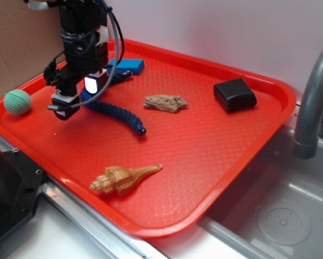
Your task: Grab the blue rope.
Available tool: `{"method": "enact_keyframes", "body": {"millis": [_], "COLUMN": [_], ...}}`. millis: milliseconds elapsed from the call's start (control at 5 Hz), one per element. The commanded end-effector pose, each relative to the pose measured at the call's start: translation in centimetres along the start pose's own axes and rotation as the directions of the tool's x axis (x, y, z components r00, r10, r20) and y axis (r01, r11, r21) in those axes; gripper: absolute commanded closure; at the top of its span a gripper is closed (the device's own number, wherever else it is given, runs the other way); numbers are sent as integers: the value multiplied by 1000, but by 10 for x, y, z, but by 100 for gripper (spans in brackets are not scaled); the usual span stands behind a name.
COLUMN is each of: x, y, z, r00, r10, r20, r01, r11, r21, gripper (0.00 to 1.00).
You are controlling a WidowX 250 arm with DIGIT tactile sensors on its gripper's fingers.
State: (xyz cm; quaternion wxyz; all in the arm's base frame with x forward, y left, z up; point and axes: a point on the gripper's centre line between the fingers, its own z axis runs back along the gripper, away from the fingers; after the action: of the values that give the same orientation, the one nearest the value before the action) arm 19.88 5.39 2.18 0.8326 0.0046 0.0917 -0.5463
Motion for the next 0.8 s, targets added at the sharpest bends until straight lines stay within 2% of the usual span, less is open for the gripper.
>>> {"method": "enact_keyframes", "body": {"millis": [0, 400, 600], "x": [-4, -7, 5], "y": [-7, -1, 2], "z": [-24, -12, 40], "r00": [990, 965, 913], "r10": [139, 258, 403], "r20": [-4, 35, 63], "r01": [-139, -260, -407], "r11": [988, 961, 906], "r21": [62, 96, 111], "gripper": [100, 100, 100]}}
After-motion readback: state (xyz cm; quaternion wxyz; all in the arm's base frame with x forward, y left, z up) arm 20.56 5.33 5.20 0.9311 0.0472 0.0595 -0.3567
